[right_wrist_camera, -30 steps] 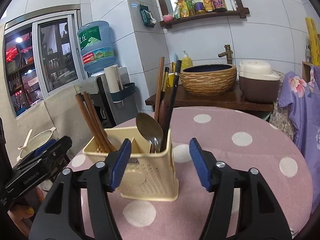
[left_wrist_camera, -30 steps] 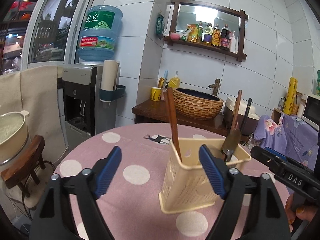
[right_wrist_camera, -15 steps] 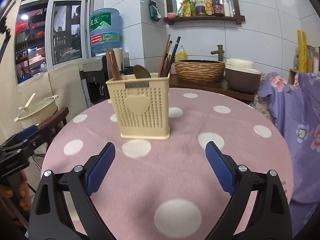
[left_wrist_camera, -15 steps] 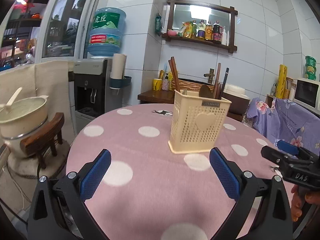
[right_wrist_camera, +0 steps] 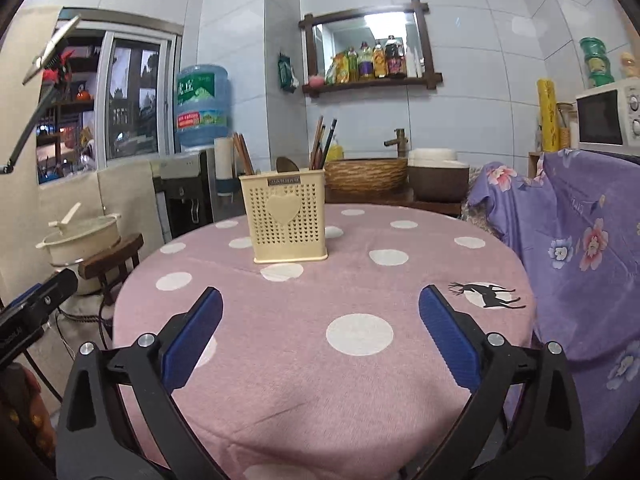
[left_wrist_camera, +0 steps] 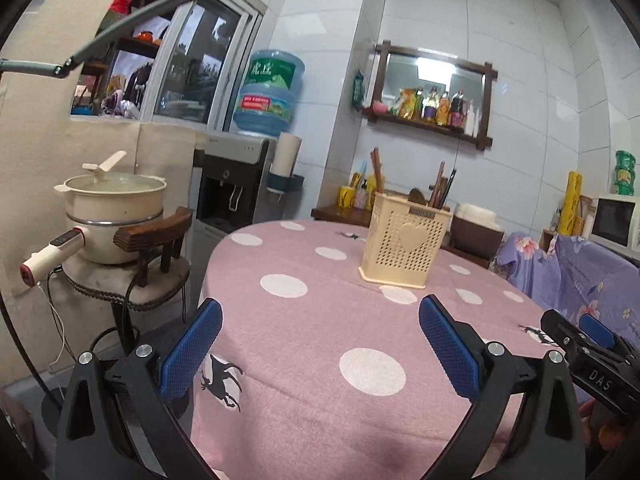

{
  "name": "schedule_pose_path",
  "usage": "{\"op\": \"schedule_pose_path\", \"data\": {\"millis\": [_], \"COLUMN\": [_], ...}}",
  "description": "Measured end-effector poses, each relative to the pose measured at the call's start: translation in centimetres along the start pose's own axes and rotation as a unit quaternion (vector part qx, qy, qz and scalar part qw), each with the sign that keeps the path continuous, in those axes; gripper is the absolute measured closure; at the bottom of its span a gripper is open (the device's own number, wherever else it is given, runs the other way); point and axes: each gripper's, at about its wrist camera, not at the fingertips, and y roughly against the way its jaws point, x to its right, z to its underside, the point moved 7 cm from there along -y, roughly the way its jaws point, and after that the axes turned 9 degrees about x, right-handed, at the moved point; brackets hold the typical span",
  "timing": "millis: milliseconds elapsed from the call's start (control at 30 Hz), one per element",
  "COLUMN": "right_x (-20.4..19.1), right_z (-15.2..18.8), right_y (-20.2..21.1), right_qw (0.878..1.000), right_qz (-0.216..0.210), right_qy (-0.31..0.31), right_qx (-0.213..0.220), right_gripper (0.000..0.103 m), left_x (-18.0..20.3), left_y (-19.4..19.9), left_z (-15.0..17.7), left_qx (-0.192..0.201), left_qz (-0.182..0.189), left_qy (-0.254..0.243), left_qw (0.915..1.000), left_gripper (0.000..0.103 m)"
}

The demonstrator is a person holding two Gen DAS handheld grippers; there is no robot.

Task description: Organize utensils

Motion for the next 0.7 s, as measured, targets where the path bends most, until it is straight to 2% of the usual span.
{"op": "schedule_pose_path", "data": {"millis": [100,233,433,700], "right_x": [-0.7,-1.6,-1.5,-1.4], "right_z": [-0.1,0.0,-0.3,-0.4], "right_y": [2.1,3.8,4.7,5.1], "right_qw": [1.000,0.999,0.999,0.999], "right_qz": [0.004,-0.008,-0.010,-0.010], "right_qy": [0.020,0.034,0.030,0.029], "right_qx": [0.018,0.028,0.031,0.035], "right_gripper": [0.006,0.006,0.006,0.006], "left_x": [0.6,0.5,0.7,0.7], "left_y": [1.0,1.3,2.6,2.8], "left_z": [0.3,0.9,0.7,0.8], "left_qx": [0.000,-0.012,0.002,-0.002], "left_qz": [0.007,0.014,0.015,0.009], "left_qy": [-0.018,-0.008,-0.013,-0.012], "left_qw": [0.9998,0.9998,0.9998,0.9999], "left_gripper": [0.005,0.005,0.005,0.005]}}
